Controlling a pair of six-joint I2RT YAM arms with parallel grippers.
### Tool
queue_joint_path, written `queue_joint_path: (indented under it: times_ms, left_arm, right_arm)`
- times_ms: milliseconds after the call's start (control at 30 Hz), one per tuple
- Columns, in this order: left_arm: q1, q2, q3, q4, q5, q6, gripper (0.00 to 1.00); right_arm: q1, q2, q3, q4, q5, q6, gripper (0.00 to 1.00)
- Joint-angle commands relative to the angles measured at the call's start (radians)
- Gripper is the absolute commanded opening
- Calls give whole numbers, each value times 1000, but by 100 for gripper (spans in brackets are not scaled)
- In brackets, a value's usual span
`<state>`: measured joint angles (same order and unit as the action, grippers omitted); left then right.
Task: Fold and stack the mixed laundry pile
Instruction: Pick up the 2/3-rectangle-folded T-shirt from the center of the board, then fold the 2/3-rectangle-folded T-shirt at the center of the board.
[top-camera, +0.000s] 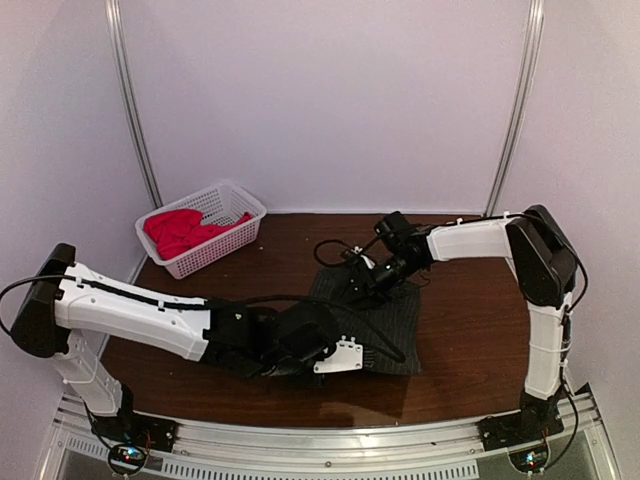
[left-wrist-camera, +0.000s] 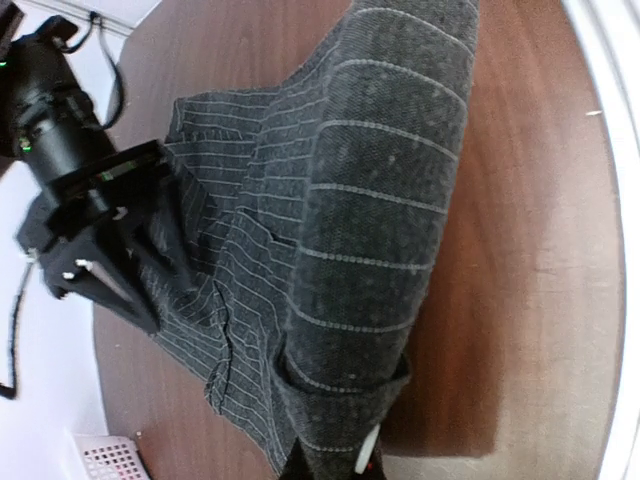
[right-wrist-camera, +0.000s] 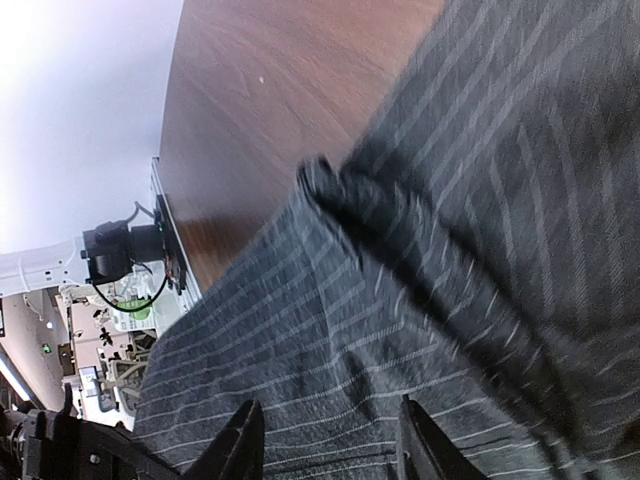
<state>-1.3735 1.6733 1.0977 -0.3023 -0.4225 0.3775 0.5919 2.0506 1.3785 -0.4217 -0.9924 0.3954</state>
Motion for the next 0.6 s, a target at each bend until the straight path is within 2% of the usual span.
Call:
queue_joint_path:
  times_ms: [0, 233, 300, 367, 567]
  left_arm:
    - [-12, -27, 100, -346, 262, -185, 0]
    - [-15, -32, 264, -584, 456, -266, 0]
    - [-15, -24, 304, -628, 456, -271, 0]
    - [-15, -3, 347, -676, 447, -258, 0]
    - [-13, 102, 504, -769, 346, -167, 4]
  right_arm:
    - [-22, -66, 87, -100, 66, -37, 47]
    - [-54, -92, 88, -189, 226, -98, 48]
    - [-58, -100, 85, -250, 335, -125, 49]
    - [-58, -104, 51, -257, 382, -130, 50]
    - [-38, -60, -9, -209, 329, -134, 51]
